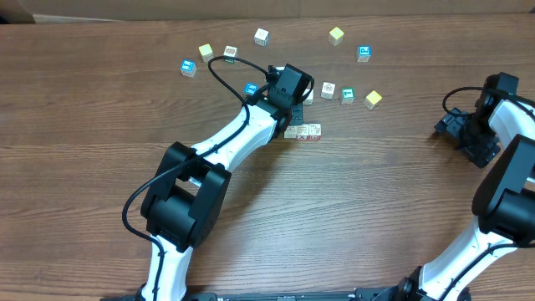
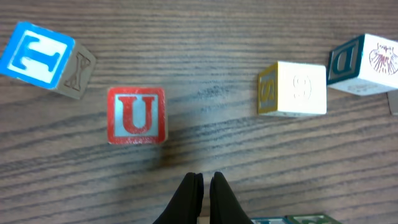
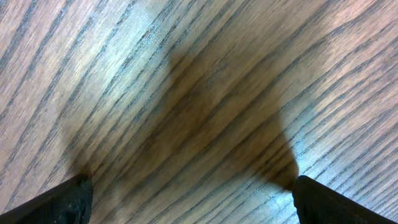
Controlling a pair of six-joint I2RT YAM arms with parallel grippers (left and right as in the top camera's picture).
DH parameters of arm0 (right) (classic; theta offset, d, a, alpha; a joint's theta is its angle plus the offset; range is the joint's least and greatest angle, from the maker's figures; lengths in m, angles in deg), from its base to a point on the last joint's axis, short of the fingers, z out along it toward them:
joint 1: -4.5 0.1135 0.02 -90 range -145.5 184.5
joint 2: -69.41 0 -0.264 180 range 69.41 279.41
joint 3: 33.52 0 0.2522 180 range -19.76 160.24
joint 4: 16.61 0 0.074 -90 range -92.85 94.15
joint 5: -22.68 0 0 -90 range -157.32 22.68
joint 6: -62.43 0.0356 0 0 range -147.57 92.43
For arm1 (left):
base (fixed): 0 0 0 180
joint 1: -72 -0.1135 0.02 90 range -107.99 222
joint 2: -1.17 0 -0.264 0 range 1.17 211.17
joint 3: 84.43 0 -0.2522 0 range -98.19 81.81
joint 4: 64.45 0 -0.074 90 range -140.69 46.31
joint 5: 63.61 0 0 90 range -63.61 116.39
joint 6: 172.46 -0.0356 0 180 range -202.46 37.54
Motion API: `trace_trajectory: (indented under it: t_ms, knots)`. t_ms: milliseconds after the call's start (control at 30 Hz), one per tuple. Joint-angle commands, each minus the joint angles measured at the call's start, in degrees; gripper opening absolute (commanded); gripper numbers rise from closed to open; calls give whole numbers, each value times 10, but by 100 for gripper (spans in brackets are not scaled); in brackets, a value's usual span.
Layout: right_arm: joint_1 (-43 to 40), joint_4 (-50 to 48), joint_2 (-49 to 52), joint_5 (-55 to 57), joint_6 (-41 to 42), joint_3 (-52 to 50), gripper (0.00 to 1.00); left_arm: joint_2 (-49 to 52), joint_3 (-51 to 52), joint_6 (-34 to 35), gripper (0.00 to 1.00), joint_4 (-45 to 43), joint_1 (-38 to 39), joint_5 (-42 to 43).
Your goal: Form a horizontal line
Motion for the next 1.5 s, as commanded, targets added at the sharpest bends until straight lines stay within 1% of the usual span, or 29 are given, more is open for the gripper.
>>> trace_trajectory:
  t_ms: [0, 333, 467, 933, 1100, 1300, 1467]
  knots:
    - [-3, 0, 6, 15, 0, -5, 100, -5, -11, -5, 4, 6, 0, 25]
    - [-3, 0, 6, 15, 0, -5, 100, -5, -11, -4, 4, 27, 1, 54]
    - [-3, 0, 6, 15, 0, -5, 100, -5, -11, -5, 4, 38, 0, 55]
    - [-3, 0, 6, 15, 0, -5, 100, -5, -11, -5, 4, 39, 2, 62]
    - [-3, 0, 6, 15, 0, -5, 100, -5, -11, -5, 4, 34, 1, 55]
    - [-3, 0, 6, 15, 0, -5, 100, -5, -11, -5, 4, 24, -9, 14]
    - [-3, 0, 6, 15, 0, -5, 100, -5, -11, -5, 4, 33, -27, 14]
